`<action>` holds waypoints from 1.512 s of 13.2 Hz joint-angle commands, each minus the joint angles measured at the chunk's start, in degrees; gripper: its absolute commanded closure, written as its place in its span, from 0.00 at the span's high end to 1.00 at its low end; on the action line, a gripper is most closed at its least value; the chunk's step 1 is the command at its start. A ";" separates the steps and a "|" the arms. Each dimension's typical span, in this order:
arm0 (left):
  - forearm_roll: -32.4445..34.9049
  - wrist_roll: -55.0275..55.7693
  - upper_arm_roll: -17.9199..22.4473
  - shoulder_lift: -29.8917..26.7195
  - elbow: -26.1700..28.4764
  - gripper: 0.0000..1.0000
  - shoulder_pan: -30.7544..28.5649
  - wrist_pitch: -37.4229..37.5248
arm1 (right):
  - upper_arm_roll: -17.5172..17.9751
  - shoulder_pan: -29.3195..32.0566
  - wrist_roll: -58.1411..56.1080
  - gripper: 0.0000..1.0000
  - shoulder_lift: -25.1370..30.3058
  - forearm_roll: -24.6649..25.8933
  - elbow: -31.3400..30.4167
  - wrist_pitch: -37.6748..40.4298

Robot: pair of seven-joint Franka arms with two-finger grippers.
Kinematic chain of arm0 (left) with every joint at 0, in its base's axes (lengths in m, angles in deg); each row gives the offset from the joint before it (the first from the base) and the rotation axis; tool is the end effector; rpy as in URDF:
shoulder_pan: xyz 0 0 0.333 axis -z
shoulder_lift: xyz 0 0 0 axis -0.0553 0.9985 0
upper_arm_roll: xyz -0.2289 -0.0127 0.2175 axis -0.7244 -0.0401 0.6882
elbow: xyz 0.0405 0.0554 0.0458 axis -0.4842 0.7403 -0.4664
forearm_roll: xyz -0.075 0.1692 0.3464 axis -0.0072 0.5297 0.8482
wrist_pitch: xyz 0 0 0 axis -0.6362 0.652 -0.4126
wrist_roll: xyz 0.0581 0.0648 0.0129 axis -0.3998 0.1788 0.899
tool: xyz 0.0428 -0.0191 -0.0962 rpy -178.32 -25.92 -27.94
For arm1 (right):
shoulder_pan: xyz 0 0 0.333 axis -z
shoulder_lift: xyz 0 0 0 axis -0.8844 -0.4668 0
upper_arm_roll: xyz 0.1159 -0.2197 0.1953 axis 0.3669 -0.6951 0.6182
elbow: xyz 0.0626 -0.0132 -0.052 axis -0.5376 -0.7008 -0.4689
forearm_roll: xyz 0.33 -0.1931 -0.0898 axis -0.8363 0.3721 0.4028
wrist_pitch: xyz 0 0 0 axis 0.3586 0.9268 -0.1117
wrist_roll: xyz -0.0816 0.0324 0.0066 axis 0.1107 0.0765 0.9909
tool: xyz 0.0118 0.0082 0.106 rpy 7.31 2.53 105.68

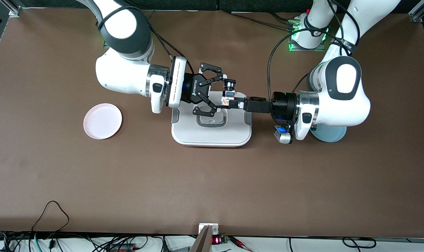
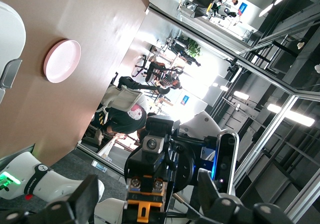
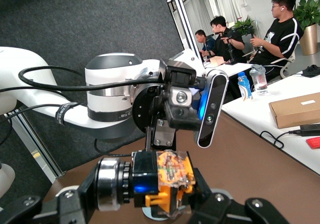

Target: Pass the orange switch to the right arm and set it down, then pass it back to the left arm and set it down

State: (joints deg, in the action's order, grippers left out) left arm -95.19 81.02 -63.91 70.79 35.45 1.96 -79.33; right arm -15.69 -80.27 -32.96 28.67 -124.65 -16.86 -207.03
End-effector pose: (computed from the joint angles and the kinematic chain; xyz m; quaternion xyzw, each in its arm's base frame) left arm 0.6275 -0.2887 0.4744 0.7085 0.1627 -0.2060 0.6551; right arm 0.5732 0.4229 0.4925 -0.6574 -0.4019 -0.3826 0.5099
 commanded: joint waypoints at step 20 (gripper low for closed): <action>-0.62 5.58 -0.53 -2.22 1.52 0.04 -0.46 3.21 | -0.01 -0.35 1.67 1.00 1.00 -2.12 0.08 -0.94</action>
State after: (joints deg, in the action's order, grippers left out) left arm -95.21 86.06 -64.37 70.16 35.65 1.95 -76.64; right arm -15.71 -80.32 -31.09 28.98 -125.51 -16.67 -207.06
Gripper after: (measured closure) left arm 0.656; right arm 0.000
